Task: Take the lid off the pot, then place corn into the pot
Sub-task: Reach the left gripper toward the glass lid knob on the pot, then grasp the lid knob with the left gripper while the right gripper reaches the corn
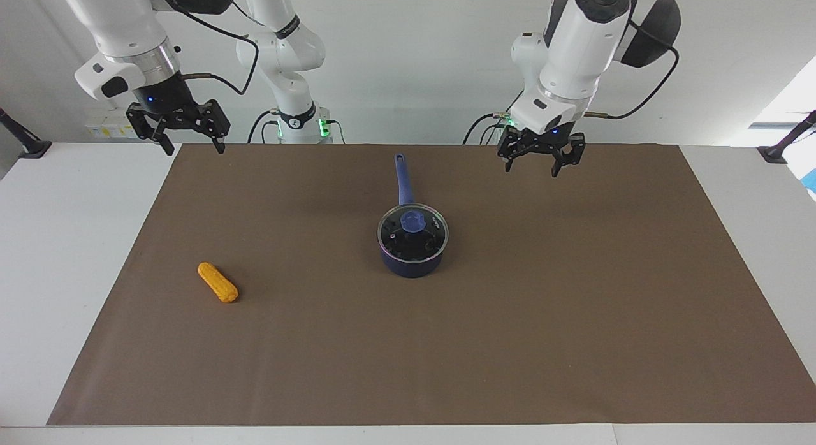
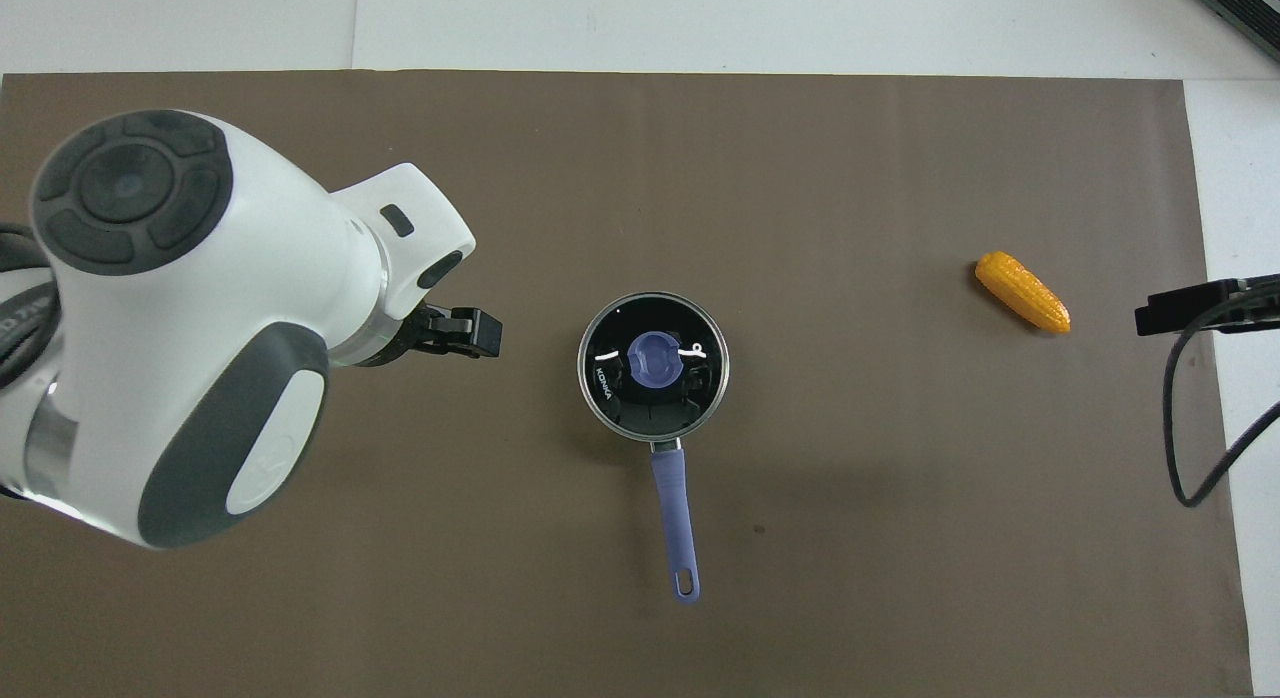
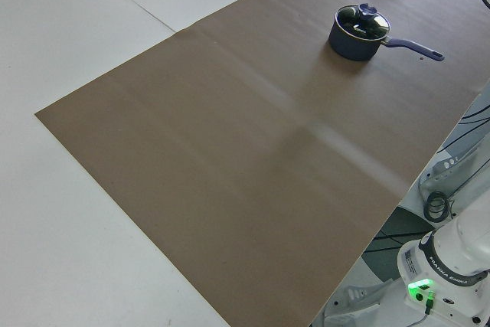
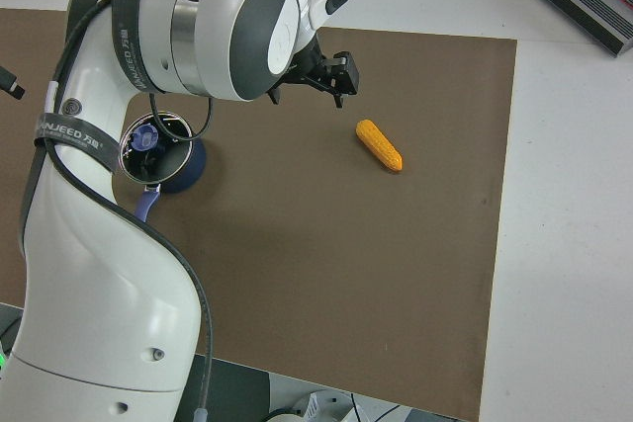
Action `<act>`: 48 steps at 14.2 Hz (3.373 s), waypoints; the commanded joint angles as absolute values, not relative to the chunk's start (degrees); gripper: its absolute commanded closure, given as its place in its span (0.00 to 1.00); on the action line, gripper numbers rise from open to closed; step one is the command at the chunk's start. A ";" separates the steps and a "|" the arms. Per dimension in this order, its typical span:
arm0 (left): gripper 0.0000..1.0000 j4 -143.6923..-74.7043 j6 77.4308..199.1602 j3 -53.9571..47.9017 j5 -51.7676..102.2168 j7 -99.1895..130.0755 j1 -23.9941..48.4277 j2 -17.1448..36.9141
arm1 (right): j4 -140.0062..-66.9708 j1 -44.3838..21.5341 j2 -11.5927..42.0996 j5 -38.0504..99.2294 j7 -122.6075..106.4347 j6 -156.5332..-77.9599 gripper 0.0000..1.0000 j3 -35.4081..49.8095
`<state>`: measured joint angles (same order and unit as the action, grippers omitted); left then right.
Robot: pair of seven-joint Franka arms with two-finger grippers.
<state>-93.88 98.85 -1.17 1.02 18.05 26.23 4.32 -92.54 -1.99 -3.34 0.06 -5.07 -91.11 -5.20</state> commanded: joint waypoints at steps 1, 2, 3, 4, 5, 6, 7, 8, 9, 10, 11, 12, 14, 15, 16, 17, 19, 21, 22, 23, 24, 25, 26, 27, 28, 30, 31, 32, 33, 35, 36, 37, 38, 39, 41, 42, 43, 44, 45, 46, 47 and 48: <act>0.00 -94.48 102.47 -0.18 1.14 22.57 29.26 6.14 | -93.78 -1.58 -4.57 -0.35 -6.15 -92.11 0.00 -5.19; 0.00 -94.57 103.18 -0.18 0.97 23.02 29.79 6.76 | -93.78 -1.58 -4.57 -0.35 -6.15 -92.11 0.00 -5.27; 0.00 -94.48 103.88 -0.18 1.05 23.29 30.66 7.38 | -93.78 -1.58 -4.48 -0.44 -6.07 -92.11 0.00 -5.27; 0.00 -94.48 104.67 -0.18 0.62 24.60 31.89 8.34 | -93.78 -1.58 -4.74 -0.61 -6.41 -92.02 0.00 -5.27; 0.00 -94.05 105.63 -0.09 0.35 26.87 33.12 10.26 | -93.95 -1.58 -4.83 -0.62 -6.59 -92.20 0.00 -5.36; 0.00 -93.78 106.78 -0.09 -0.26 28.72 34.35 11.68 | -94.30 -1.58 -4.75 -0.62 -6.59 -92.28 0.00 -5.27; 0.00 -93.78 108.53 -0.17 -1.05 30.13 35.24 12.91 | -94.92 -1.58 -4.66 -0.62 -6.77 -92.98 0.00 -5.27; 0.00 -93.61 109.41 -0.09 -1.14 31.63 36.38 14.05 | -95.53 -1.67 -3.96 -0.62 -7.29 -93.42 0.00 -5.27; 0.00 -93.43 109.95 -0.17 -1.06 32.86 37.26 14.67 | -96.93 -1.58 -2.82 -0.44 -8.95 -95.43 0.00 -5.19; 0.00 -93.43 111.34 -0.18 -0.97 34.96 37.53 15.37 | -98.94 -1.58 -1.86 -0.35 -11.49 -99.02 0.00 -5.19; 0.00 -93.34 112.75 -0.18 -1.31 37.76 38.05 16.08 | -100.79 -1.58 -0.80 -0.26 -14.12 -102.36 0.00 -5.19; 0.00 -92.90 113.55 -0.09 -1.32 39.79 39.45 17.39 | -101.85 -1.58 0.08 -0.26 -15.98 -105.00 0.00 -5.19; 0.00 -91.76 114.08 -0.17 -1.14 40.43 40.08 19.24 | -102.04 -1.67 2.97 -0.35 -20.02 -107.66 0.00 -5.19; 0.00 -91.76 115.13 -0.18 -1.06 41.56 40.08 19.42 | -102.13 -1.58 5.51 -0.26 -23.61 -109.23 0.00 -5.19; 0.00 -91.24 115.75 -0.09 -1.32 43.14 40.77 20.21 | -102.65 -1.32 7.80 -0.26 -27.82 -112.12 0.00 -5.27; 0.00 -89.93 115.58 -0.09 -2.10 43.85 42.09 21.43 | -103.70 -1.23 9.21 -0.26 -31.69 -115.72 0.00 -5.19; 0.00 -89.04 115.84 -0.09 -2.20 44.56 42.10 22.23 | -105.03 -1.67 10.80 -0.35 -36.54 -119.70 0.00 -5.19; 0.00 -83.71 114.62 -0.09 -4.64 47.54 43.32 26.95 | -105.12 -1.41 13.96 -0.26 -45.21 -122.58 0.00 -5.19; 0.00 -82.54 113.91 -0.09 -4.92 47.90 43.42 27.94 | -105.12 -1.32 15.19 -0.26 -49.96 -125.39 0.00 -5.27; 0.00 -82.53 113.38 -0.09 -4.92 47.90 43.33 27.95 | -105.12 -1.14 16.25 -0.26 -54.53 -126.81 0.00 -5.19; 0.00 -82.62 113.29 -0.09 -4.66 47.73 42.90 27.86 | -105.12 -0.88 17.30 -0.26 -58.06 -128.65 0.00 -5.27; 0.00 -82.62 113.29 -0.17 -4.22 47.55 42.28 27.69 | -105.12 -0.62 18.36 -0.26 -60.44 -130.06 0.00 -5.19; 0.00 -82.62 113.47 -0.09 -3.61 47.46 41.75 27.60 | -105.12 -0.18 19.33 0.00 -61.25 -130.34 0.00 -5.19; 0.00 -82.70 113.55 -0.09 -2.99 47.37 41.75 27.60 | -105.12 0.69 20.47 0.35 -61.61 -130.78 0.00 -5.19; 0.00 -82.79 113.55 -0.17 -2.64 47.37 41.75 27.51 | -105.12 1.31 21.44 0.53 -62.57 -131.65 0.00 -5.19; 0.00 -84.28 113.47 -0.18 -2.55 47.37 42.01 27.16 | -105.55 2.02 22.41 0.62 -63.63 -132.71 0.00 -5.19; 0.00 -85.07 113.47 -0.18 -2.37 47.29 42.19 26.81 | -106.17 2.89 22.85 0.62 -63.63 -133.58 0.00 -5.19; 0.03 -85.25 113.12 -0.18 -2.29 47.29 42.27 26.72 | -107.13 3.42 23.03 0.62 -63.63 -134.55 0.00 -5.19; 0.06 -85.25 112.77 -0.26 -2.20 47.29 42.36 26.72 | -108.01 3.34 23.29 0.70 -63.28 -135.78 0.00 -5.19; 0.08 -85.17 112.41 -0.26 -1.76 47.28 42.63 26.63 | -108.46 2.99 23.38 0.70 -62.76 -136.76 0.00 -5.19; 0.10 -85.17 112.41 -0.26 -1.58 47.29 42.63 26.63 | -108.54 2.99 23.38 0.70 -62.75 -136.76 0.04 -5.19; 0.14 -85.17 112.41 -0.26 -1.50 47.20 42.71 26.63 | -108.54 3.08 23.38 0.70 -62.75 -136.76 0.33 -5.19; 0.17 -85.17 112.33 -0.26 -1.58 47.28 42.71 26.63 | -108.54 3.08 23.38 0.79 -62.32 -136.76 0.71 -5.19; 0.21 -85.17 111.98 -0.18 -1.58 47.29 42.71 26.63 | -108.54 2.99 23.29 0.88 -60.31 -136.67 1.00 -5.19; 0.23 -85.17 111.62 -0.26 -1.58 47.29 42.71 26.63 | -108.54 2.81 23.29 0.79 -56.61 -136.50 1.00 -5.19; 0.24 -85.08 111.36 -0.18 -1.58 47.29 42.80 26.63 | -108.54 2.55 23.38 0.88 -56.43 -136.41 1.00 -5.19; 0.24 -85.08 111.18 -0.18 -1.67 47.29 42.80 26.54 | -108.28 2.55 23.38 0.88 -56.25 -136.06 1.00 -5.19; 0.25 -85.08 111.01 -0.18 -1.67 47.29 42.89 26.37 | -107.76 2.64 23.47 0.79 -55.73 -135.71 1.00 -5.19; 0.26 -85.08 110.83 -0.18 -1.58 47.29 42.98 26.37 | -107.23 2.81 23.47 1.05 -54.77 -134.75 1.00 -5.10; 0.27 -85.17 110.66 -0.18 -1.58 47.29 42.98 26.37 | -106.44 2.73 23.21 2.10 -52.06 -133.00 1.00 -5.10; 0.27 -85.17 110.65 -0.26 -1.58 47.29 42.98 26.37 | -105.65 2.64 22.42 2.98 -49.07 -131.33 1.00 -4.92; 0.28 -85.17 110.57 -0.26 -1.58 47.29 43.07 26.28 | -105.04 2.55 21.46 3.42 -46.52 -130.26 1.00 -4.57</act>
